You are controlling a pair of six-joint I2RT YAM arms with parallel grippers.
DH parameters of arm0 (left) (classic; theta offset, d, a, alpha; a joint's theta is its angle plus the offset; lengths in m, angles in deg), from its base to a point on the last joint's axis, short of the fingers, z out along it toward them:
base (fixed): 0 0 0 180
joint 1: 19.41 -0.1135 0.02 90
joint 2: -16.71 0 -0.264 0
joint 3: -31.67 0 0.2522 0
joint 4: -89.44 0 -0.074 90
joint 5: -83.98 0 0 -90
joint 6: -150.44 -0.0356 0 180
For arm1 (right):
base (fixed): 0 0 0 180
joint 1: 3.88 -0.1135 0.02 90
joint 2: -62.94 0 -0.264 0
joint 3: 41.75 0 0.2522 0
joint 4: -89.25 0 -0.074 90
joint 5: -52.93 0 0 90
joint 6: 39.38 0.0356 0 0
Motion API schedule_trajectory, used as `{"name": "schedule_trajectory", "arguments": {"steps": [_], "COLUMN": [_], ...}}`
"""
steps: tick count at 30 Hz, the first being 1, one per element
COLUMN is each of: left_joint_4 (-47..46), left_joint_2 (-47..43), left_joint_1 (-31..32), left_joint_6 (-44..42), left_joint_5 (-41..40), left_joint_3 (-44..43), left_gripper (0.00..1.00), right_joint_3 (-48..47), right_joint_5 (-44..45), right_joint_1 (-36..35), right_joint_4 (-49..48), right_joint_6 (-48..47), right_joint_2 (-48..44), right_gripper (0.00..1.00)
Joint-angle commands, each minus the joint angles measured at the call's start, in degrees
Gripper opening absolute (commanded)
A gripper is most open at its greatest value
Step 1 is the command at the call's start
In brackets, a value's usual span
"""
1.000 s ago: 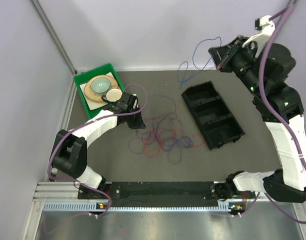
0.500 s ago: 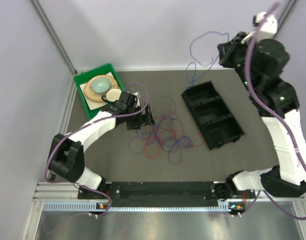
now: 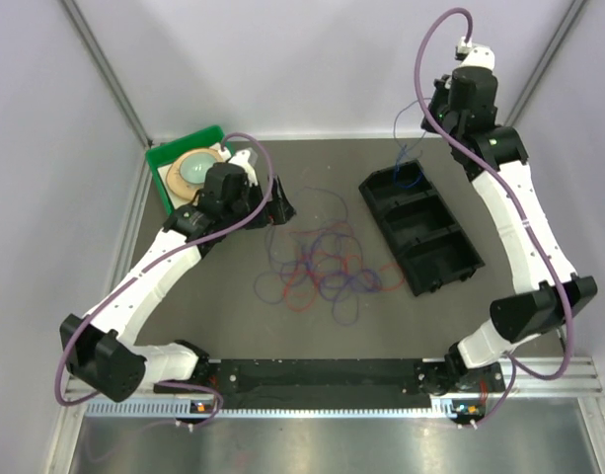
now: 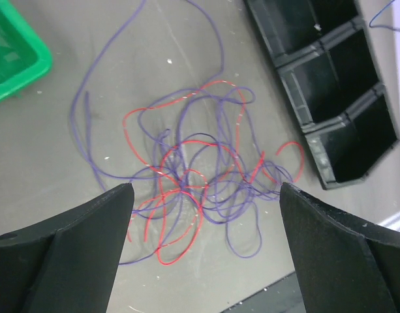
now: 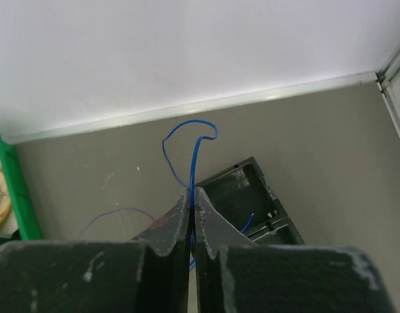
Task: Untangle the cables
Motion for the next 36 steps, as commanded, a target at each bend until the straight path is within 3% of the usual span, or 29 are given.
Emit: {"name": "schedule_trajectory", "arguments": {"steps": [1,10,17,36], "left_joint_4": [0.74,1.80,2.68,3.20], "left_joint_2": [-0.88,-0.62,-0.97,-1.94], "left_joint_1": [-0.24,-0.33,-0.33,-0.42], "left_joint_6": [-1.30,-1.65,-2.17,-1.82], "left_joint_5": [-3.56,-4.53,-6.99,-7.52], "left_joint_3": [0.13,1.01,1.28,2.77], "left_gripper": [0.99,0.99,0.99,0.99], "right_joint_3": [-0.10,2.10,9.83,8.25], "right_joint_5": [-1.92,-2.01,-1.74,-2.54], "right_joint_1": [1.26,3.81,4.25,6.45], "right_joint_4": [-3.47,-5.84,-10.67,-9.89], "right_joint_6": [1.10,2.51,3.83,5.93], "right_joint_2": [2.49,9.35,6.37,19.72], "right_gripper": [0.00,0.00,0.00,0.00]}}
